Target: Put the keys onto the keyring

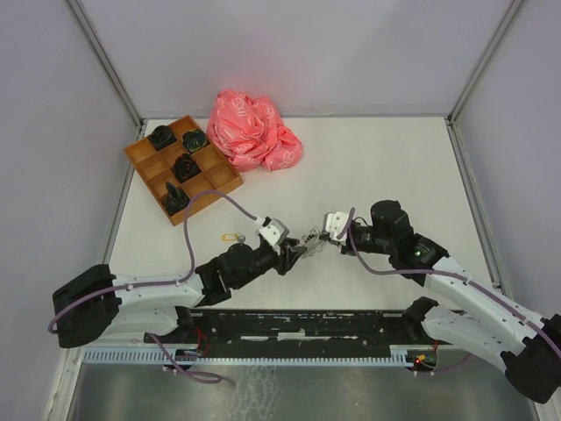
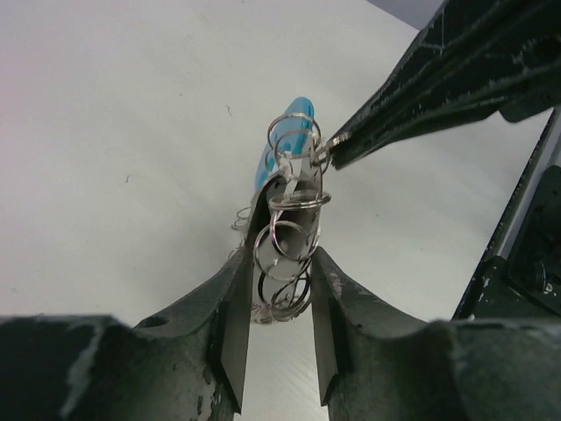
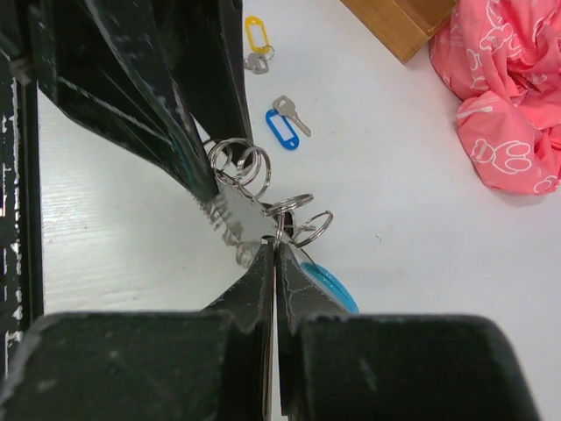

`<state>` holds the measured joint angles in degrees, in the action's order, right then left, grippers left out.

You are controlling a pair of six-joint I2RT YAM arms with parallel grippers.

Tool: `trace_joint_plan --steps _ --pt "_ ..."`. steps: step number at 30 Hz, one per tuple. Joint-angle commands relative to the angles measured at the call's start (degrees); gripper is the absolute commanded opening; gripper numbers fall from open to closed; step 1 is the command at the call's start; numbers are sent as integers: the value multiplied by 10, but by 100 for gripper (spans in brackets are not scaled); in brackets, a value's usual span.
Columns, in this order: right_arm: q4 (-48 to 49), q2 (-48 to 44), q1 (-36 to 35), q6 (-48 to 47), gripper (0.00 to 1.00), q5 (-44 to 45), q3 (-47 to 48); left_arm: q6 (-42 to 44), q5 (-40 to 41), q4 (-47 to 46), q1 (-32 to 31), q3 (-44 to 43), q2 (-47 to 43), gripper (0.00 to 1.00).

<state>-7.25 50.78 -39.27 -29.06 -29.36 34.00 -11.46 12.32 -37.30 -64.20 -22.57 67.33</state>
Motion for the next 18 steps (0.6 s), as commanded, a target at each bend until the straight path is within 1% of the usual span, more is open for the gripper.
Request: trace_joint_plan --steps 1,5,9,11,13,15,18 --pt "-120 9 0 -54 1 -5 79 106 -24 -41 3 43 -83 42" --pt "-183 31 1 -90 1 -7 116 150 -37 -51 4 75 -152 49" --pt "-231 44 1 -123 1 -6 143 189 -41 -47 9 76 -191 53" --pt "-258 50 1 -143 1 -6 157 199 -48 -49 18 68 -191 54" --pt "-268 54 1 -153 1 -4 166 199 -80 -48 38 54 -180 54" --pt "-268 56 1 -155 1 -6 169 186 -131 -54 56 42 -160 54" --pt "-270 59 1 -156 1 -14 175 168 -160 -73 69 31 -125 54"
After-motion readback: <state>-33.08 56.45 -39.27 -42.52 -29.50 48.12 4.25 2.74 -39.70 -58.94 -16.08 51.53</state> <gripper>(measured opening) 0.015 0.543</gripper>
